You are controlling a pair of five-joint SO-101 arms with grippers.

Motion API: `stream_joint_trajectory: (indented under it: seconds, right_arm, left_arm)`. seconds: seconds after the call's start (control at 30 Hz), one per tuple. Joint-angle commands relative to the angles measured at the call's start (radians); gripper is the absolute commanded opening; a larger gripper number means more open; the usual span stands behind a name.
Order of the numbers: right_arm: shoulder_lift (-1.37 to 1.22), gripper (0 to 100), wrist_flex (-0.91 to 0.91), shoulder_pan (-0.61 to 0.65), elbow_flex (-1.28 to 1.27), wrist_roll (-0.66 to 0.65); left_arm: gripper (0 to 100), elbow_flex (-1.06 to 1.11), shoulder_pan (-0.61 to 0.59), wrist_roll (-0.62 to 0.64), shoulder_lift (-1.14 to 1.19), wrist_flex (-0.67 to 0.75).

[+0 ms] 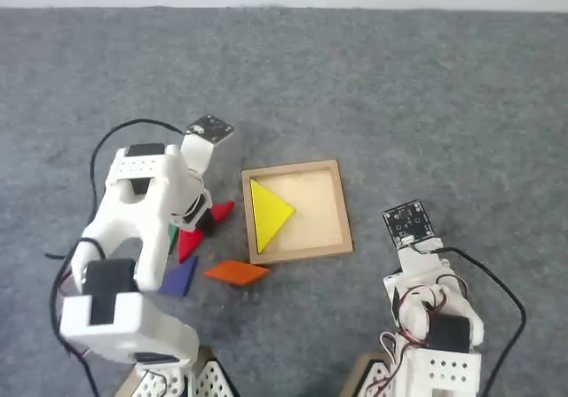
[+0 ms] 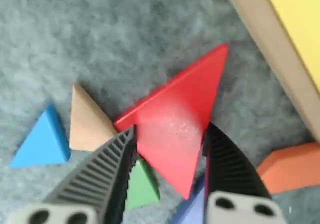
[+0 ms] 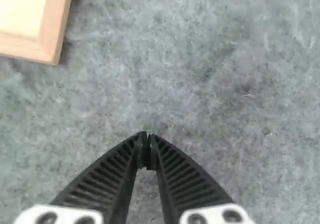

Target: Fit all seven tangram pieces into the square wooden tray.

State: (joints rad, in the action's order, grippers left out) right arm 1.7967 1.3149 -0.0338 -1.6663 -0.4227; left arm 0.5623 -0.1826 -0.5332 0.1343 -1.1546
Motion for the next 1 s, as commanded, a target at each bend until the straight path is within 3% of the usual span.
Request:
stream_joint_trajectory:
  seconds: [0.0,0.13,0.3,0.97]
  right_arm:
    - [0.016,0.8,0.001,0.004,-0.017,-0.008]
    - [0.016,0.8,0.001,0.004,-0.017,-0.008]
    - [0.016,0.8,0.001,0.004,-0.017,-0.008]
    - [0.016,0.8,0.001,0.004,-0.017,-0.008]
  left_arm:
    - [21,-0.067,0.005,0.015,0.1,-0.044]
    - [22,-0.111,-0.015,0.035,0.124,-0.044]
    - [32,-0.134,-0.026,0.052,0.081,-0.014]
    - [28,-0.074,-0.02,0.086,0.106,-0.063]
